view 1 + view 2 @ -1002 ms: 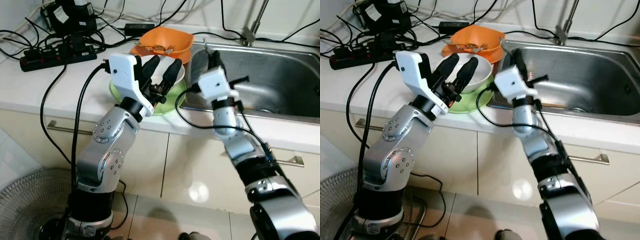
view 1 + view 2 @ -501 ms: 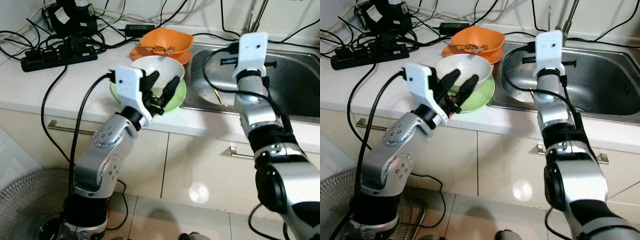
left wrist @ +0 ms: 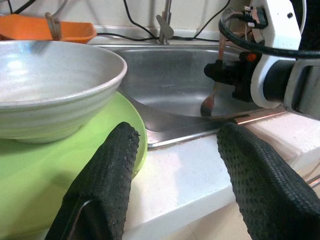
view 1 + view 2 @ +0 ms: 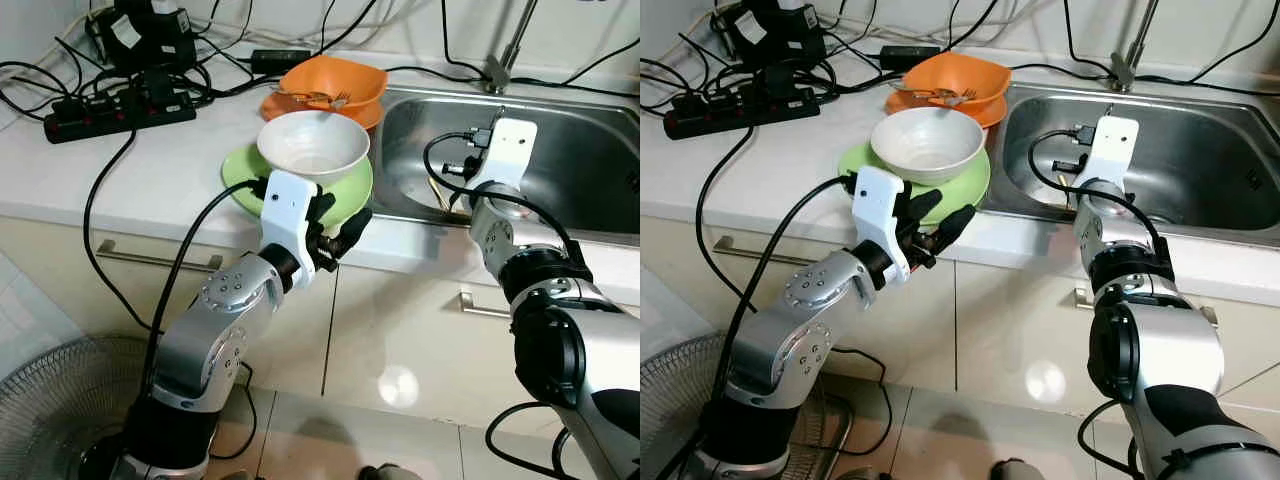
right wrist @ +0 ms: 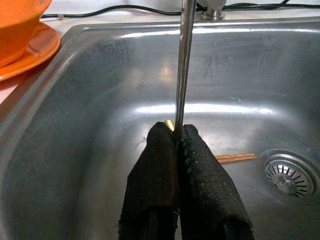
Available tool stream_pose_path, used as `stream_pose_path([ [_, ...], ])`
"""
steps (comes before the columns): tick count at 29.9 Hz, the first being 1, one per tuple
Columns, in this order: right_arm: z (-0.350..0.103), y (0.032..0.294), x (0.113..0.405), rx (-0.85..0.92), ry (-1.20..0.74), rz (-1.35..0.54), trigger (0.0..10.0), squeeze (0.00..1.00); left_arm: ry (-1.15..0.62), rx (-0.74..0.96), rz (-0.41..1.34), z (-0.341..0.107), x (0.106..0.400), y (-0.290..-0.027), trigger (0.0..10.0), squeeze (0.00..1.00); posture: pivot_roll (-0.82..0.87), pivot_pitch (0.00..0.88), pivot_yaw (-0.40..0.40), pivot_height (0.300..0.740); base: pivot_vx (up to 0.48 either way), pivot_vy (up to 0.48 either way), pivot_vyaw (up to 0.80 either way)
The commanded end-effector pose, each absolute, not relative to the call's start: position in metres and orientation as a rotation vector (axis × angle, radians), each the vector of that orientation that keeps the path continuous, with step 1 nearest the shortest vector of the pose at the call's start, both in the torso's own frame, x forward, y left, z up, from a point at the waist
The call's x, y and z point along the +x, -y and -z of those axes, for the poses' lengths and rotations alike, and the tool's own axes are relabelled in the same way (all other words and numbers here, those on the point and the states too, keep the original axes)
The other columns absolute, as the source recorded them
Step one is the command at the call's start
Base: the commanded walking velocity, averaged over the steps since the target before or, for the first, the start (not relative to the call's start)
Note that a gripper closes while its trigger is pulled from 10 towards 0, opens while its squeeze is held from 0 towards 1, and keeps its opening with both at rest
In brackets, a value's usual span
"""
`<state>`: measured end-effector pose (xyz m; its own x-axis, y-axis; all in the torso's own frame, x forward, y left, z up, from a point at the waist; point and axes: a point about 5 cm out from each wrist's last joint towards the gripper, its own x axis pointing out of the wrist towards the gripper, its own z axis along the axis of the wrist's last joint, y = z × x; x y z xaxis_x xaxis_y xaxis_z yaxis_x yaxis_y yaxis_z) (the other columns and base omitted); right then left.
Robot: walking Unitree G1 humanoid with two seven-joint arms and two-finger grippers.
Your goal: Kitchen organization
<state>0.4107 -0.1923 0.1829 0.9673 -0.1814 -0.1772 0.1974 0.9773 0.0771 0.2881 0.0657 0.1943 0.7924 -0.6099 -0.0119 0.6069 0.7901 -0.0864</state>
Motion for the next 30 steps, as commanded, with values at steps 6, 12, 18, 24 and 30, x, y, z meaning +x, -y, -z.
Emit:
stream_pose_path([
  [6, -0.185, 0.192, 0.412, 0.128, -0.191, 0.187, 10.0, 0.00, -0.055, -0.067, 0.704, -0.194, 0.281, -0.057, 10.0, 0.00, 0.05, 0.043, -0.014, 0.732, 0.000, 0.000, 0.00],
  [12, -0.181, 0.191, 0.411, 0.140, -0.206, 0.185, 10.0, 1.00, -0.065, -0.065, 0.710, -0.194, 0.278, -0.057, 10.0, 0.00, 0.05, 0.046, -0.012, 0.732, 0.000, 0.000, 0.00],
  [18, -0.181, 0.190, 0.411, 0.136, -0.206, 0.187, 10.0, 1.00, -0.072, -0.064, 0.720, -0.193, 0.277, -0.057, 10.0, 0.00, 0.05, 0.046, -0.008, 0.732, 0.000, 0.000, 0.00],
  [24, -0.183, 0.189, 0.412, 0.112, -0.194, 0.185, 10.0, 0.00, -0.072, -0.063, 0.720, -0.194, 0.277, -0.057, 10.0, 0.00, 0.05, 0.045, -0.007, 0.732, 0.000, 0.000, 0.00],
  [30, -0.194, 0.186, 0.414, 0.084, -0.120, 0.177, 10.0, 0.00, -0.042, -0.064, 0.696, -0.197, 0.280, -0.059, 10.0, 0.00, 0.05, 0.046, -0.005, 0.732, 0.000, 0.000, 0.00],
])
